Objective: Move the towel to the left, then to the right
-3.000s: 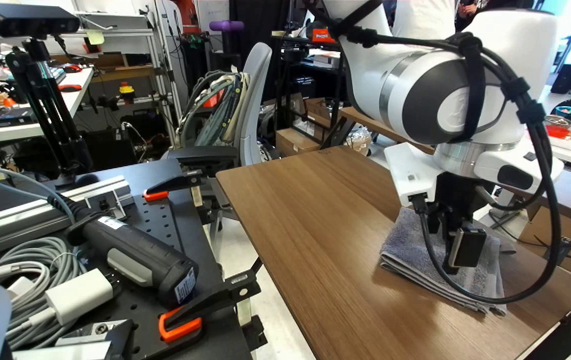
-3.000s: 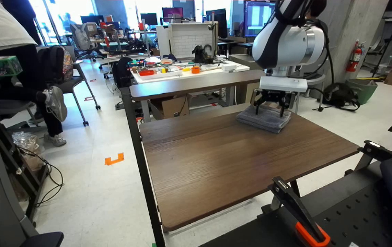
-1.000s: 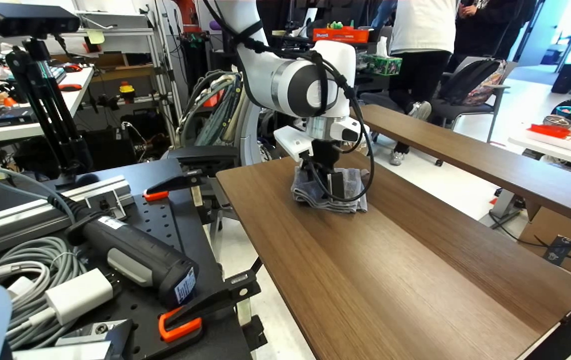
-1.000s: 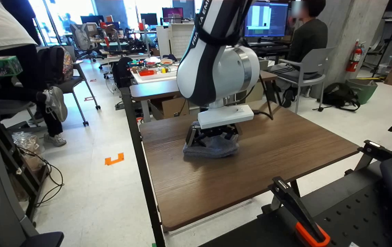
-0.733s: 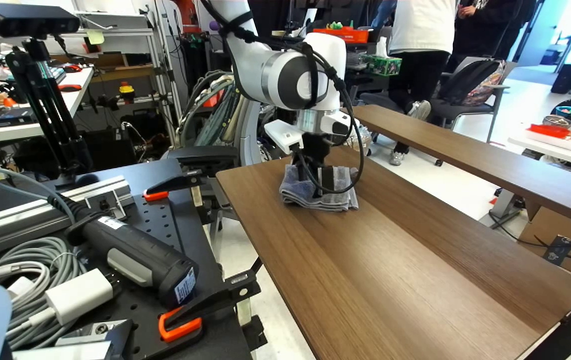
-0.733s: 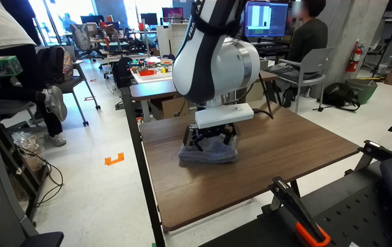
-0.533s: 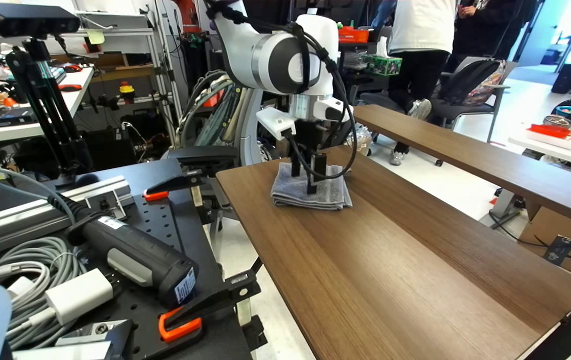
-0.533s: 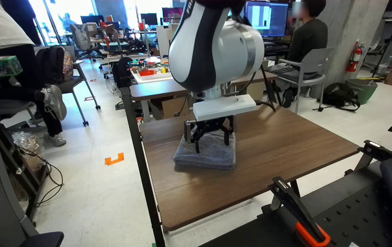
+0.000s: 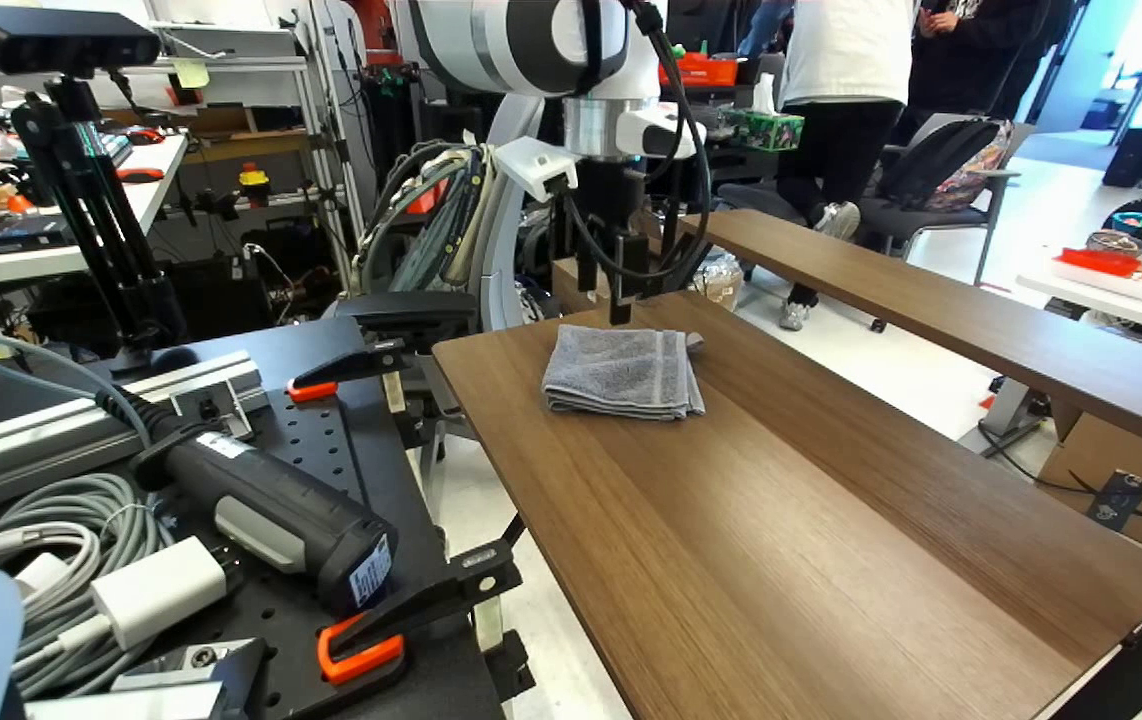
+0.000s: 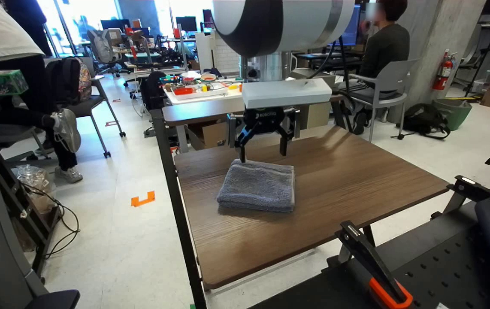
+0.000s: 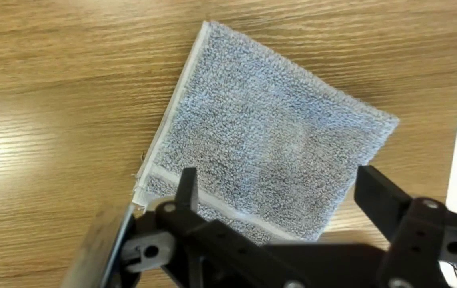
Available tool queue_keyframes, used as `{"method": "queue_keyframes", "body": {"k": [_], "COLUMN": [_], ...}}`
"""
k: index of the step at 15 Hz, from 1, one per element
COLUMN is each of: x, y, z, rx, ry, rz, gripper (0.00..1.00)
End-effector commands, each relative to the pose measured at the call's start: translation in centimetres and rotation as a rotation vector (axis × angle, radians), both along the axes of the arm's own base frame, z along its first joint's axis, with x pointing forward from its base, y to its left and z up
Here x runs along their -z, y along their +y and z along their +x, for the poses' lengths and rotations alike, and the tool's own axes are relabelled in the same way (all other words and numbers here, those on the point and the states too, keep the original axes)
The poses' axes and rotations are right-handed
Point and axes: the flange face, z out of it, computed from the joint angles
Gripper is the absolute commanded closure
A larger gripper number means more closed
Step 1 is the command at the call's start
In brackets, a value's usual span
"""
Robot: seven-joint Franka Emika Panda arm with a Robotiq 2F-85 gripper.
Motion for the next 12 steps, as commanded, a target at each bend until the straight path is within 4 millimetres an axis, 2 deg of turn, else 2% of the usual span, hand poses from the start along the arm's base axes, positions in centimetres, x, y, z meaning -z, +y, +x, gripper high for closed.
{"method": "queue_keyframes", "body": {"k": [1,5,9,12], "x": [-0.9,1.4,5.3,7.9], "y": [-0.7,-1.6,-2.2,-1.6], "z": [0.3,0.9,1.3,1.6], "rx": [-0.002,-0.007,-0.010,-0.015], "ry": [-0.017,0.008,0.034,0.052], "rz": [0.050,0.055,0.039,0.034], "gripper": [0.00,0.00,0.00,0.00]}}
